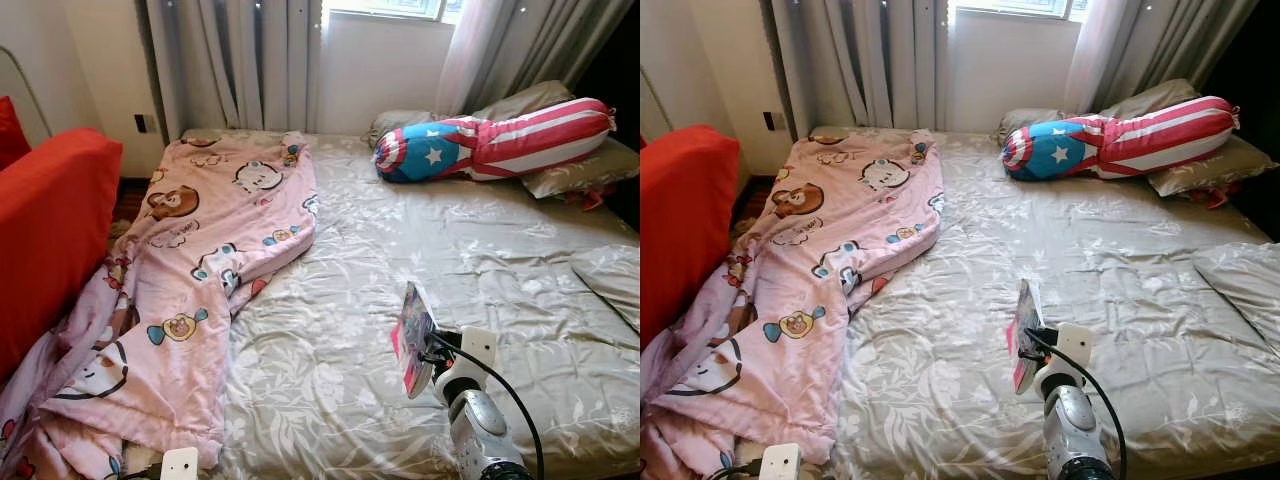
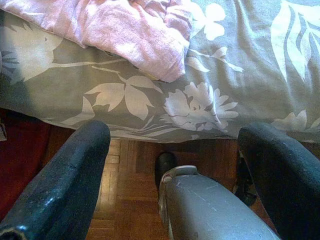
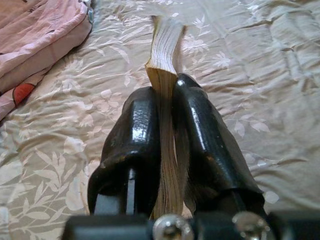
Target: Clean up the room
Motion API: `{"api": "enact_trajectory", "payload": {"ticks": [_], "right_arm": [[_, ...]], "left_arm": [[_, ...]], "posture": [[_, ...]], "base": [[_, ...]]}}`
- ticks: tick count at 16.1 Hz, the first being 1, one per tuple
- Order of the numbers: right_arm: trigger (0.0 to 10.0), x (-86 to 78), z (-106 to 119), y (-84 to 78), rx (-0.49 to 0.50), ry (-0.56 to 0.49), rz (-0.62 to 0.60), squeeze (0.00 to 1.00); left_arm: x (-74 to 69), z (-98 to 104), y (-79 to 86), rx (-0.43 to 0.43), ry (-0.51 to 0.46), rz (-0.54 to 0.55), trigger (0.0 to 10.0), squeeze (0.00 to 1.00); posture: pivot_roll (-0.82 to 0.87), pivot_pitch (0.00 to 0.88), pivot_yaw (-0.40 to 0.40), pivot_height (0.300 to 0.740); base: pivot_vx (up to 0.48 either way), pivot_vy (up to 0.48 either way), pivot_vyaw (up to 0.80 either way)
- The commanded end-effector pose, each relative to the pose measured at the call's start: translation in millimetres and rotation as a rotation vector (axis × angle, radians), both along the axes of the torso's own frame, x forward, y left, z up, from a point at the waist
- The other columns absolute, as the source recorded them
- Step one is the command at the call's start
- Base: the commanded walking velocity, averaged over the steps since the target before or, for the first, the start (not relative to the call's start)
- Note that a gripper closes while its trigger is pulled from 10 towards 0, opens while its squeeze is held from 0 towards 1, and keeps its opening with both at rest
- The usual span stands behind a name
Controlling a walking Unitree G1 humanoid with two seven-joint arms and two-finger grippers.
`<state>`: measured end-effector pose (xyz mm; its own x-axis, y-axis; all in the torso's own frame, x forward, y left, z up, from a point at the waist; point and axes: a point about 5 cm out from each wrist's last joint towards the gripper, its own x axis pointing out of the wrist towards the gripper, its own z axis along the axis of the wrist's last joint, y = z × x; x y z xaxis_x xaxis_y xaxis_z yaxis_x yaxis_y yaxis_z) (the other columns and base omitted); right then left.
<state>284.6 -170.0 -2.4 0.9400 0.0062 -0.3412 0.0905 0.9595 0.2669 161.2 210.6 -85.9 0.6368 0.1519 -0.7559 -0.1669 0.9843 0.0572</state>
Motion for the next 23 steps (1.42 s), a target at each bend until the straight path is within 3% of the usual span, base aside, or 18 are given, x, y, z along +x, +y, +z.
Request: {"api": "enact_trajectory", "payload": {"ticks": [1,23], "right_arm": [[10.0,5.6,8.1,-3.9,-0.008,-0.048,-0.017,0.0],[10.0,4.5,5.5,-1.2,-0.022,-0.025,-0.002,0.0]], "left_arm": [[-6.2,-3.2,-1.5,0.005,0.028,-0.006,10.0,0.0],[-5.1,-3.1,-2.4,0.011,0.034,-0.032,10.0,0.0]], "posture": [[0.03,0.0,-0.109,0.74],[0.02,0.0,-0.109,0.74]], "base": [[0.0,0.0,0.0],[0.0,-0.352,0.0]]}}
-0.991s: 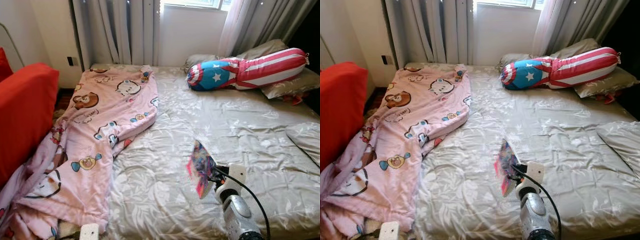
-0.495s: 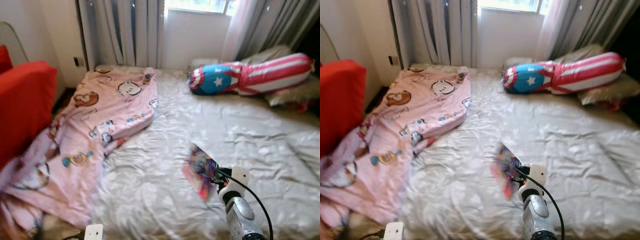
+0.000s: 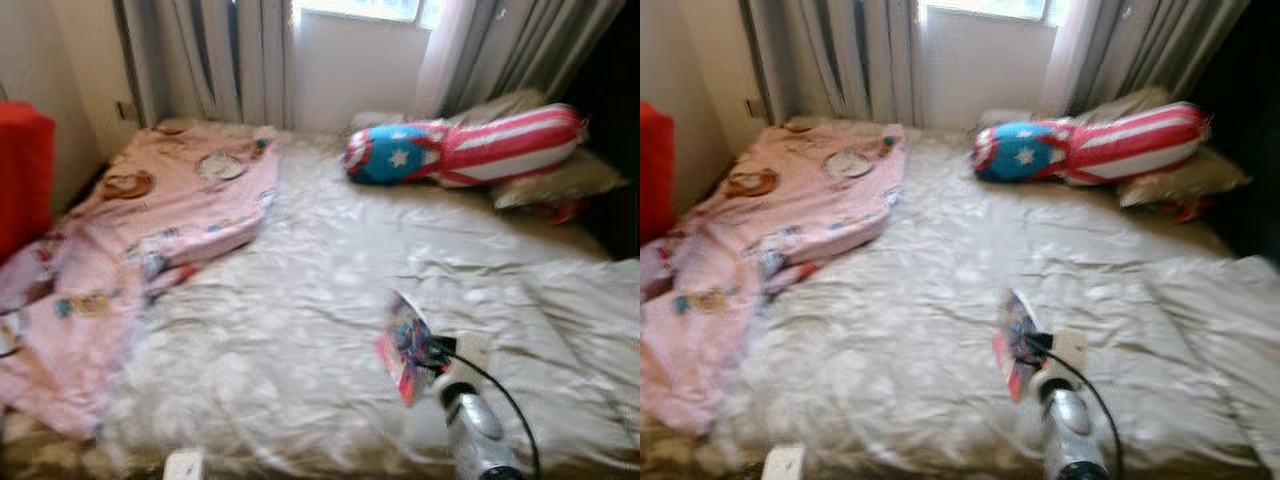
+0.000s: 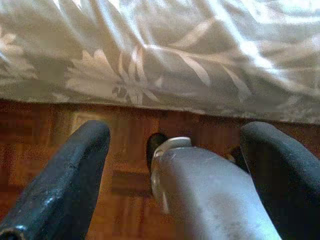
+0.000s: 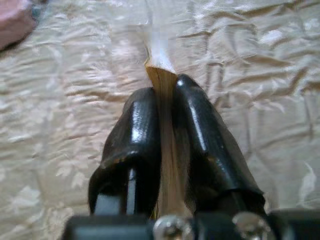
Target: Clean up the room
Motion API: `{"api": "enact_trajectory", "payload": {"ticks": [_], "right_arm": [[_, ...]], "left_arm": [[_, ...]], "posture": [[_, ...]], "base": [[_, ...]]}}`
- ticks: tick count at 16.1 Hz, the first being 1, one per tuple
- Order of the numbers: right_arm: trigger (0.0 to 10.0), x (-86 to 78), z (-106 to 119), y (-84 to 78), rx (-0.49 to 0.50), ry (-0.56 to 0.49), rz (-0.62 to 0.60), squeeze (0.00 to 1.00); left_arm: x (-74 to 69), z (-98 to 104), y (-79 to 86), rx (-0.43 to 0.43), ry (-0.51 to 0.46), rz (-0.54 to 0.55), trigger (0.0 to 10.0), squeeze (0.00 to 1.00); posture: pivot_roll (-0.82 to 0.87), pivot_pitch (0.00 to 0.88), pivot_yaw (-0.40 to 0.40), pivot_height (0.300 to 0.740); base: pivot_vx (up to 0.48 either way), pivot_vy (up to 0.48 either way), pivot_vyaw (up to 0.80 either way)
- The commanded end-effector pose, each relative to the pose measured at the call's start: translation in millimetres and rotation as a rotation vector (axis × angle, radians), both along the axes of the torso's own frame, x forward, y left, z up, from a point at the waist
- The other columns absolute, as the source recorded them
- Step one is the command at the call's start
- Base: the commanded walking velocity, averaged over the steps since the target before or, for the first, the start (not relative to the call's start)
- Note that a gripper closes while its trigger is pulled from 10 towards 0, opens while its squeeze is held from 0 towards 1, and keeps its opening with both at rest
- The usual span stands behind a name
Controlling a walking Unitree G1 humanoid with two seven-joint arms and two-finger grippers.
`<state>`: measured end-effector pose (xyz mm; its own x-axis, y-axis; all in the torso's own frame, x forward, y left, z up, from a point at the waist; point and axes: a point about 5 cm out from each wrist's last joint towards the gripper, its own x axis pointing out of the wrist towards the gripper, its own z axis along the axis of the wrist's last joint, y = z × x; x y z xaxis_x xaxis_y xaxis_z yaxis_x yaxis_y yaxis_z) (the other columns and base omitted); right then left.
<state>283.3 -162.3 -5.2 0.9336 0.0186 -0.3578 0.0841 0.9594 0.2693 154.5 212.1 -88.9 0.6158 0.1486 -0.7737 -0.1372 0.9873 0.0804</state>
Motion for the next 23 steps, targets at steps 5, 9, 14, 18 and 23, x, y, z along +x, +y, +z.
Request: {"api": "enact_trajectory", "payload": {"ticks": [5,9,14,18,23], "right_arm": [[10.0,5.2,7.7,-7.7,-0.028,-0.042,-0.007,0.0],[10.0,4.8,7.4,-7.7,-0.032,-0.04,-0.004,0.0],[10.0,5.3,7.9,-8.3,-0.038,-0.042,0.003,0.0],[10.0,5.1,7.7,-8.9,-0.038,-0.04,0.004,0.0],[10.0,5.4,7.8,-8.8,-0.039,-0.039,0.0,0.0]], "left_arm": [[0.5,-0.7,-3.7,-0.009,0.004,-0.003,10.0,0.0],[-0.3,-0.9,-2.8,-0.006,0.007,-0.003,10.0,0.0],[-0.8,-1.7,-5.1,-0.024,0.013,0.0,10.0,0.0],[-0.9,-1.9,-6.3,-0.029,0.011,0.002,10.0,0.0],[2.5,-0.2,-5.5,-0.021,-0.004,0.013,10.0,0.0]], "posture": [[0.02,0.0,-0.106,0.74],[0.01,0.0,-0.104,0.74],[0.01,0.0,-0.103,0.74],[0.01,0.0,-0.103,0.74],[0.01,0.0,-0.111,0.74]], "base": [[0.0,-0.384,0.0],[0.0,-0.384,0.0],[0.0,-0.076,0.0],[0.0,0.0,0.0],[0.0,0.0,0.0]]}}
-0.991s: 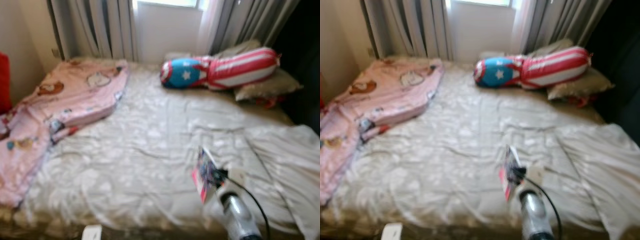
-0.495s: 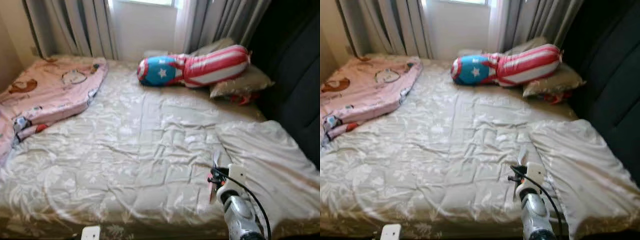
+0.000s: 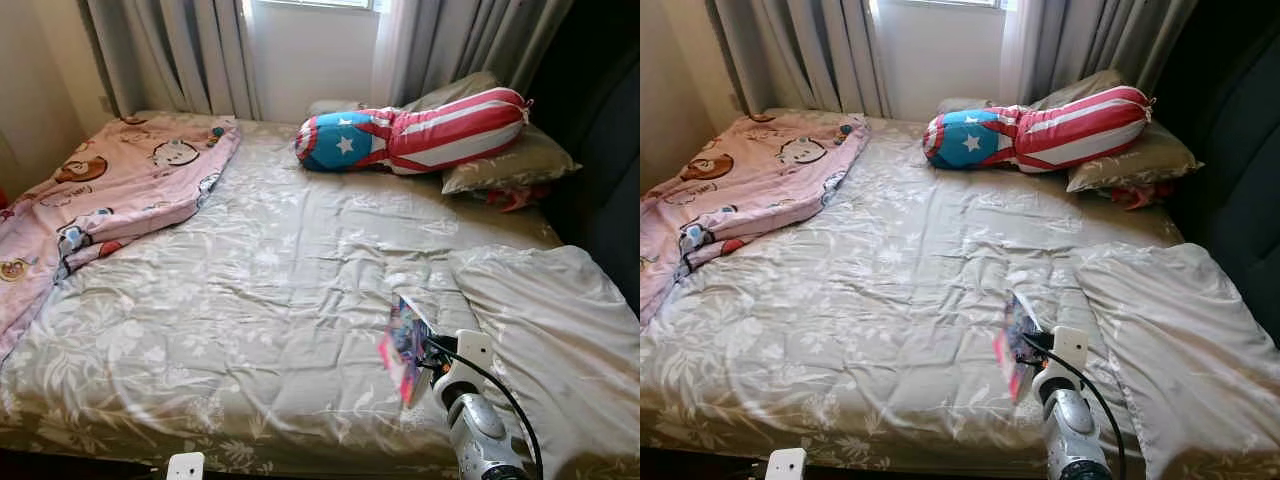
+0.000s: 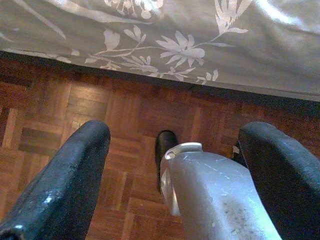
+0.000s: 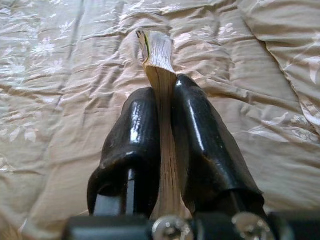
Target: Clean up the room
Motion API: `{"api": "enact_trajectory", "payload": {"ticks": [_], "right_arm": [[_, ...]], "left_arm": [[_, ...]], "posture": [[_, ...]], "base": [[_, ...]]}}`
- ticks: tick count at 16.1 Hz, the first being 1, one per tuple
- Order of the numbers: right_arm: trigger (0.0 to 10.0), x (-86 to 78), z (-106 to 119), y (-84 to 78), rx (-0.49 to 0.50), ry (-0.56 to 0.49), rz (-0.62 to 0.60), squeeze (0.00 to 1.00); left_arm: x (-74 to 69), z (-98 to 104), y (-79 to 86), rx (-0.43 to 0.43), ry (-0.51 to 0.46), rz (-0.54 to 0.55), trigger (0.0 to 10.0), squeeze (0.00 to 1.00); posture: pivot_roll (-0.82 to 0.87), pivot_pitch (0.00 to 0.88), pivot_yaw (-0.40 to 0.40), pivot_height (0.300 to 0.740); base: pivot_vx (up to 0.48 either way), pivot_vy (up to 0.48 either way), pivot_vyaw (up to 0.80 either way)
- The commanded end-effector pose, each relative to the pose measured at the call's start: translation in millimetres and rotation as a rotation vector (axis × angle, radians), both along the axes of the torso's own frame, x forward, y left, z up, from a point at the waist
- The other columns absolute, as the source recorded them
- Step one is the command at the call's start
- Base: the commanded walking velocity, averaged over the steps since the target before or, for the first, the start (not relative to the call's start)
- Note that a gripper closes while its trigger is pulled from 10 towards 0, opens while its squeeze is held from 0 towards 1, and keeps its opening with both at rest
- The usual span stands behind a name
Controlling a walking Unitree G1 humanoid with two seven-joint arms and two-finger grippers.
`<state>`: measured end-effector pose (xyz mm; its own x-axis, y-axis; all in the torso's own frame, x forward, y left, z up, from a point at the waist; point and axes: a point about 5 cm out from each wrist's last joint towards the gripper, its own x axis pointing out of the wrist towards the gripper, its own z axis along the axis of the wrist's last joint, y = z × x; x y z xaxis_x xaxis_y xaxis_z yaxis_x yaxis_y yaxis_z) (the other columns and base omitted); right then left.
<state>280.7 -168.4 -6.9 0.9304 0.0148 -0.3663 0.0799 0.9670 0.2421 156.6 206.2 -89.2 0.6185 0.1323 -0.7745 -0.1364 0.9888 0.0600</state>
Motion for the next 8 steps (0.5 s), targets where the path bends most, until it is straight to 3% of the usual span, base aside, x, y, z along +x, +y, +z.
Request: {"api": "enact_trajectory", "payload": {"ticks": [1,6,8], "right_arm": [[10.0,7.7,9.1,-3.1,-0.017,-0.043,-0.008,0.0],[10.0,6.8,8.1,-5.7,-0.023,-0.034,-0.013,0.0],[10.0,7.1,7.9,-3.8,-0.027,-0.031,-0.009,0.0]], "left_arm": [[0.0,-0.1,0.0,0.0,0.001,0.008,10.0,0.0],[-3.2,-1.5,-0.8,-0.002,0.01,0.008,10.0,0.0],[-3.0,-1.5,-1.1,0.0,0.012,0.005,10.0,0.0]], "posture": [[0.01,0.0,-0.111,0.74],[0.01,0.0,-0.114,0.74],[0.01,0.0,-0.115,0.74]], "base": [[0.0,0.0,0.0],[0.0,0.0,0.0],[0.249,0.0,0.0]]}}
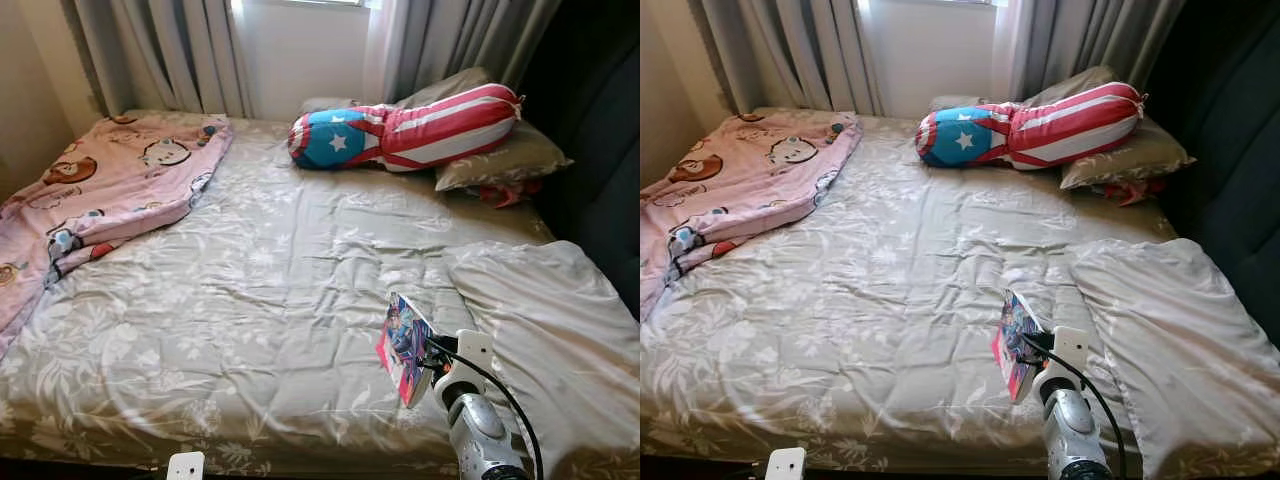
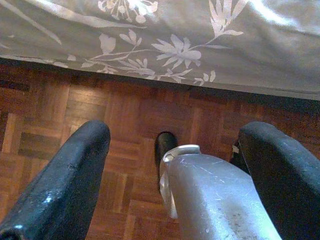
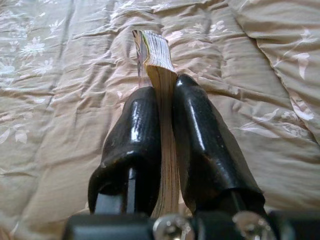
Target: Clean up the room
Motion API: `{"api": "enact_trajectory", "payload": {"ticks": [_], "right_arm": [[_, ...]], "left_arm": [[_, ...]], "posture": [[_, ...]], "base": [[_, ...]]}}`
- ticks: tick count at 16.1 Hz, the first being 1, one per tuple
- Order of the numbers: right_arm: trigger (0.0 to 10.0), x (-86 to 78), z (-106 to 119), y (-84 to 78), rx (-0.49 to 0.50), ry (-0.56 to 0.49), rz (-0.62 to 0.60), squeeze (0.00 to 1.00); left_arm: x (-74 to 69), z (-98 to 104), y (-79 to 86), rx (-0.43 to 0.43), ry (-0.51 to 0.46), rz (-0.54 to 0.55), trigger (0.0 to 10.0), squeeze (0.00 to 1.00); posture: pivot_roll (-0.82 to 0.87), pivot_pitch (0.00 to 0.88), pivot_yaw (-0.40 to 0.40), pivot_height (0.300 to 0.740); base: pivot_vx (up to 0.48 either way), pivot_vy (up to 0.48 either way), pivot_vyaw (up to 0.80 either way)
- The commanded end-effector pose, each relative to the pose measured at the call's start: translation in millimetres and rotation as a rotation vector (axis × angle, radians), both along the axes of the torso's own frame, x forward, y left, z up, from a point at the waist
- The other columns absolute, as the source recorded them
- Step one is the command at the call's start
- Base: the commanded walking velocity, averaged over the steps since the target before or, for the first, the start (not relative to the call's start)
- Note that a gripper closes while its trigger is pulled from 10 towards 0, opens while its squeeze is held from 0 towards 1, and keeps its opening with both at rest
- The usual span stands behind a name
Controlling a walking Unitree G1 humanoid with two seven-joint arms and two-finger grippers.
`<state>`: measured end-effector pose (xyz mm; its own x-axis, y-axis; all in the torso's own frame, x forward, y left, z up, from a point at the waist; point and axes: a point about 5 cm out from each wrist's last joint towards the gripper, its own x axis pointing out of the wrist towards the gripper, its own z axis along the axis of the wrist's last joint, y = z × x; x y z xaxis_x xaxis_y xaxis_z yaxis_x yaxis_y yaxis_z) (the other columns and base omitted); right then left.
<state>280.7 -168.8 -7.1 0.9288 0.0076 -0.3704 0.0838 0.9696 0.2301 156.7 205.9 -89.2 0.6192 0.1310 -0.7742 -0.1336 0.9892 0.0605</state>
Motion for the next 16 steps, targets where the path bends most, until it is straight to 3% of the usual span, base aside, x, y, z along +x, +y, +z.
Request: {"api": "enact_trajectory", "payload": {"ticks": [1,10,13,15,16], "right_arm": [[10.0,7.2,8.0,-2.8,-0.017,-0.035,-0.004,0.0],[10.0,7.4,8.4,-2.0,-0.025,-0.038,0.004,0.0],[10.0,7.3,8.6,-1.7,-0.021,-0.042,0.003,0.0],[10.0,7.3,9.3,-2.0,-0.022,-0.052,0.001,0.0],[10.0,7.3,9.8,-2.4,-0.023,-0.058,-0.003,0.0]], "left_arm": [[-3.0,-1.5,-0.7,0.0,0.012,0.008,10.0,0.0],[-1.6,-0.7,0.1,0.006,0.007,0.005,10.0,0.0],[-1.0,0.1,1.8,0.023,0.0,0.004,10.0,0.0],[5.6,4.0,3.4,0.03,-0.04,0.006,10.0,0.0],[15.8,9.9,3.6,0.043,-0.096,0.0,10.0,0.0]], "posture": [[0.01,0.0,-0.115,0.74],[0.01,0.0,-0.117,0.74],[0.01,0.0,-0.117,0.74],[0.02,0.0,-0.118,0.74],[0.01,0.0,-0.117,0.74]], "base": [[0.281,0.0,0.0],[0.315,0.0,0.0],[0.0,0.0,0.0],[0.0,0.0,0.0],[0.0,0.0,0.0]]}}
